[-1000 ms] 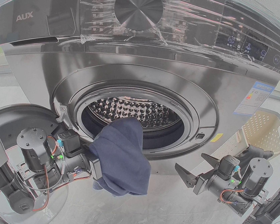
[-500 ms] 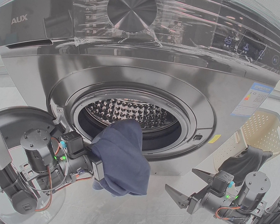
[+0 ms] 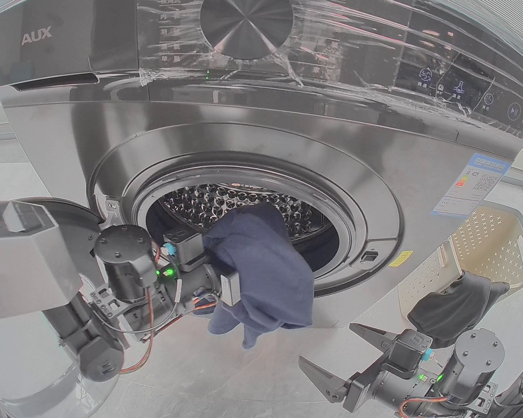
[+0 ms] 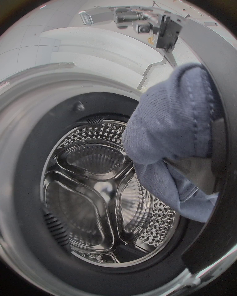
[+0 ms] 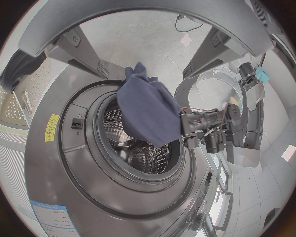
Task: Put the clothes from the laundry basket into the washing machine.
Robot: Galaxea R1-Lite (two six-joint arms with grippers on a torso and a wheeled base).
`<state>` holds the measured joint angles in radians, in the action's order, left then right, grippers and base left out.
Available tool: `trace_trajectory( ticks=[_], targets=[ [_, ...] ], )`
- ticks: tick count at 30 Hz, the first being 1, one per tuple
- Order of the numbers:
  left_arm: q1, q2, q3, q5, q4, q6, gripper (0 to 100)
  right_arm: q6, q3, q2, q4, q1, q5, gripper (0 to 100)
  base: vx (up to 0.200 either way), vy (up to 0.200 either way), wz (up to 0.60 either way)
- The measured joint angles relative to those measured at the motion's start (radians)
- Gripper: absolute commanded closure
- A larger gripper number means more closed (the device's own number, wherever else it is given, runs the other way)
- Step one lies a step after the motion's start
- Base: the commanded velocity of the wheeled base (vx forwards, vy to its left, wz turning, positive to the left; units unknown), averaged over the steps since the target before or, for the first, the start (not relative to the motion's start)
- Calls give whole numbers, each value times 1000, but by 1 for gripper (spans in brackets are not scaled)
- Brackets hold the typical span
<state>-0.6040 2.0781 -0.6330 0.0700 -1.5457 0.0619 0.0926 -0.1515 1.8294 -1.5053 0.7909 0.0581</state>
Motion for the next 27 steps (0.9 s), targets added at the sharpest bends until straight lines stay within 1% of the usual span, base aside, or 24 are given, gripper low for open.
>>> trace_trajectory(
  ticks=[10, 11, 15, 19, 20, 22, 23, 27],
  targets=[
    [11, 193, -260, -29, 44, 7, 100, 0, 5, -5, 0, 3, -1, 0, 0, 0, 0],
    [17, 217, -314, -32, 69, 8, 100, 0, 6, -5, 1, 4, -1, 0, 0, 0, 0],
    [29, 249, -408, -42, 122, 8, 100, 0, 6, -4, 1, 4, -2, 0, 0, 0, 0],
    [46, 288, -548, -61, 211, 9, 100, 0, 6, -4, 1, 5, -1, 0, 0, 0, 0],
    [52, 306, -611, -73, 256, 9, 100, 0, 6, -4, 1, 5, -1, 0, 0, 0, 0],
    [55, 316, -644, -79, 278, 9, 100, 0, 6, -3, 1, 5, -2, 0, 0, 0, 0],
    [58, 332, -696, -86, 304, 9, 100, 0, 6, -2, 1, 5, -2, 0, 0, 0, 0],
    [63, 368, -800, -108, 350, 10, 100, 0, 6, -2, 1, 5, -1, 0, 0, 0, 0]
  ],
)
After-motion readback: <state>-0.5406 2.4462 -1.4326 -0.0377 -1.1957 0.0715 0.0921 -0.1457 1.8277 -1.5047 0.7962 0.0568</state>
